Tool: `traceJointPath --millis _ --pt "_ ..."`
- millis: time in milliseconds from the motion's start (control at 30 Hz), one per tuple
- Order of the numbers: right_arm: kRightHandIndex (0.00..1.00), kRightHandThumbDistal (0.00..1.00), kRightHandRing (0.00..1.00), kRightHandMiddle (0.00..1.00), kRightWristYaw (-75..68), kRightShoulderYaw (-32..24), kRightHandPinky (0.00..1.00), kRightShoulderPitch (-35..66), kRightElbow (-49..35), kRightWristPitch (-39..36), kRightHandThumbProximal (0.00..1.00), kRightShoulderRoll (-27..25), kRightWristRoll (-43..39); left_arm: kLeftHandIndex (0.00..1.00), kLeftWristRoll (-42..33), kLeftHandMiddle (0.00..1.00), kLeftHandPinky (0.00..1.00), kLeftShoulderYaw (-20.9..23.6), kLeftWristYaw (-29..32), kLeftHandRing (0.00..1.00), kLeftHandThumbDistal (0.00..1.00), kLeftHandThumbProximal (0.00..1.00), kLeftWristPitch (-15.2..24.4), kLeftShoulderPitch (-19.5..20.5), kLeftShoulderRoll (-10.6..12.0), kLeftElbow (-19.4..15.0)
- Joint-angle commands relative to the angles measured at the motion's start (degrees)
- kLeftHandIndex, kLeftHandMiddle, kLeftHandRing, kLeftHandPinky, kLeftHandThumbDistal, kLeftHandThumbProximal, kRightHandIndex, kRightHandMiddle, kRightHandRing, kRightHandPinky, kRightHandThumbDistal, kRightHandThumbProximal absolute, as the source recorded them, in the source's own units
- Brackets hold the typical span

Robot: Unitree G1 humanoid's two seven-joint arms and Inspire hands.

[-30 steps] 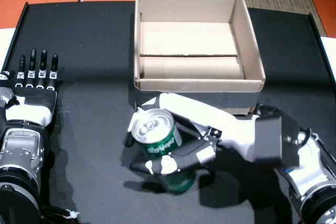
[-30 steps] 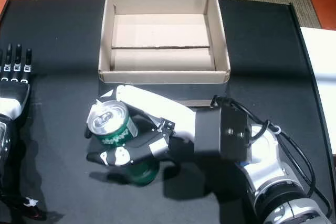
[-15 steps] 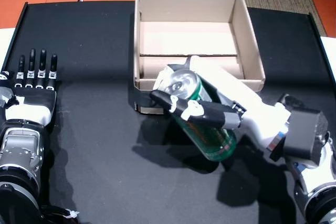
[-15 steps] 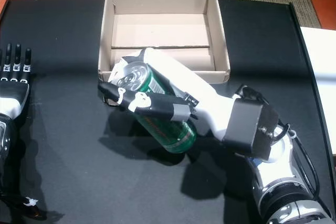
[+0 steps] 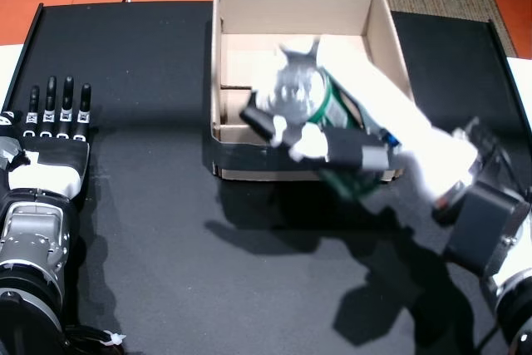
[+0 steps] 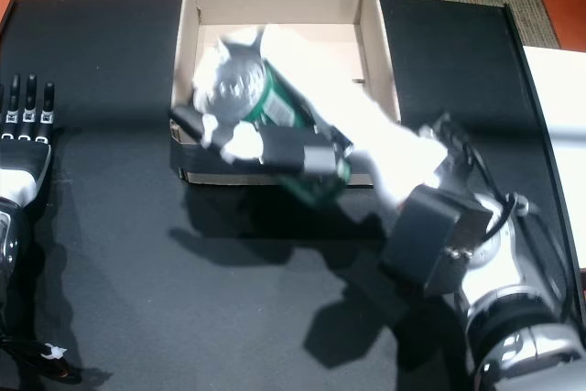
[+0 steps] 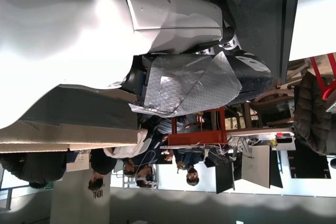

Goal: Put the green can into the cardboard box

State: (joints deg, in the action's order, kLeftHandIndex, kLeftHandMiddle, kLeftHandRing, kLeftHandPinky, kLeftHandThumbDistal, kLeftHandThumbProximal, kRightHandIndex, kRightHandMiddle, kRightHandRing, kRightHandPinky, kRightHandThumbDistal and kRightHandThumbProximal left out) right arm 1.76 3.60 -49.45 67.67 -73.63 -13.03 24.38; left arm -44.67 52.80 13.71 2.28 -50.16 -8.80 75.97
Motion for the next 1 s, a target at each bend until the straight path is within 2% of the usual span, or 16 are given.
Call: traceJointPath --millis 0,33,67,167,267,333,433,467,500,533,767,800,833,867,900,967 --pt "0.00 0.13 0.00 0.00 -6.8 0.3 0.00 -3.5 -1.5 -1.6 0.76 -1.2 3.3 0.57 0.0 0.62 0.88 0.0 0.3 0.75 0.00 0.98 0.0 0.5 -0.2 0.4" --pt "0.00 0.14 0.00 0.00 -10.6 0.6 0.00 -4.5 -2.0 -1.5 0.75 -1.6 5.6 0.57 0.2 0.62 0.89 -0.1 0.1 0.74 0.00 0.98 0.1 0.5 -0.3 0.4" --pt "0.00 0.09 0.00 0.00 -14.2 0.9 0.03 -5.6 -2.3 -1.4 0.74 -1.9 7.6 0.57 0.4 0.62 0.88 -0.3 -0.2 0.74 0.00 0.98 0.2 0.5 -0.3 0.4" --pt "0.00 0.23 0.00 0.00 -23.6 2.7 0.01 -9.5 -2.0 0.4 0.70 -3.0 12.9 0.59 0.9 0.63 0.90 -0.8 -0.3 0.76 0.00 1.00 0.5 0.5 -0.3 0.5" --pt "0.00 0.28 0.00 0.00 -30.4 5.3 0.01 -13.1 -0.4 2.5 0.66 -3.8 16.3 0.59 0.9 0.63 0.89 -0.7 -0.7 0.76 0.00 1.00 0.7 0.5 -0.1 0.5" --pt "0.00 0.31 0.00 0.00 -33.2 7.0 0.03 -15.2 0.9 3.1 0.66 -4.2 17.4 0.61 0.7 0.64 0.90 -0.5 -0.6 0.77 0.00 1.00 0.5 0.5 0.0 0.5" --pt "0.00 0.38 0.00 0.00 -36.7 9.2 0.03 -18.0 2.4 4.6 0.73 -4.4 18.8 0.61 0.6 0.64 0.89 -0.4 -0.6 0.76 0.00 1.00 0.4 0.6 0.0 0.6" --pt "0.00 0.38 0.00 0.00 -39.3 10.5 0.01 -18.8 2.5 6.1 0.73 -4.6 20.4 0.62 0.5 0.64 0.88 -0.4 -0.7 0.77 0.00 1.00 0.3 0.6 0.0 0.6" --pt "0.00 0.31 0.02 0.00 -41.6 11.9 0.04 -19.7 2.9 7.7 0.69 -4.6 21.8 0.63 0.5 0.64 0.89 -0.3 -0.5 0.78 0.00 1.00 0.3 0.6 0.0 0.6" --pt "0.00 0.30 0.01 0.00 -43.1 13.1 0.07 -20.6 3.5 9.5 0.64 -4.5 22.7 0.62 0.5 0.64 0.88 -0.3 -0.8 0.78 0.00 1.00 0.3 0.6 0.0 0.6" --pt "0.00 0.32 0.01 0.00 -35.7 14.8 0.13 -25.7 9.1 23.1 0.70 -0.9 19.7 0.65 0.6 0.67 0.88 -0.4 -0.7 0.80 0.00 1.00 0.4 0.7 0.2 0.6" --pt "0.00 0.29 0.00 0.00 -33.8 14.1 0.13 -26.4 9.6 25.4 0.67 -0.2 18.5 0.65 0.8 0.66 0.88 -0.5 -0.6 0.79 0.00 1.00 0.4 0.8 0.2 0.6" --pt "0.00 0.23 0.00 0.00 -31.0 13.1 0.15 -27.0 10.0 27.5 0.58 0.5 16.8 0.64 0.9 0.65 0.87 -0.6 -0.7 0.78 0.00 1.00 0.4 0.9 0.2 0.6" --pt "0.08 0.16 0.00 0.00 -29.1 12.6 0.17 -27.7 10.2 30.3 0.49 1.1 15.7 0.64 0.8 0.65 0.87 -0.6 -1.0 0.77 0.00 1.00 0.4 0.9 0.2 0.6" --pt "0.15 0.12 0.00 0.00 -27.9 12.4 0.13 -28.3 10.4 32.6 0.43 1.6 15.2 0.64 0.7 0.65 0.87 -0.5 -1.1 0.77 0.00 1.00 0.4 0.9 0.2 0.6" --pt "0.10 0.07 0.02 0.00 -24.8 12.2 0.14 -29.3 10.6 36.4 0.26 2.2 14.3 0.65 0.4 0.67 0.88 -0.2 -0.7 0.78 0.00 1.00 0.2 1.1 0.3 0.6"
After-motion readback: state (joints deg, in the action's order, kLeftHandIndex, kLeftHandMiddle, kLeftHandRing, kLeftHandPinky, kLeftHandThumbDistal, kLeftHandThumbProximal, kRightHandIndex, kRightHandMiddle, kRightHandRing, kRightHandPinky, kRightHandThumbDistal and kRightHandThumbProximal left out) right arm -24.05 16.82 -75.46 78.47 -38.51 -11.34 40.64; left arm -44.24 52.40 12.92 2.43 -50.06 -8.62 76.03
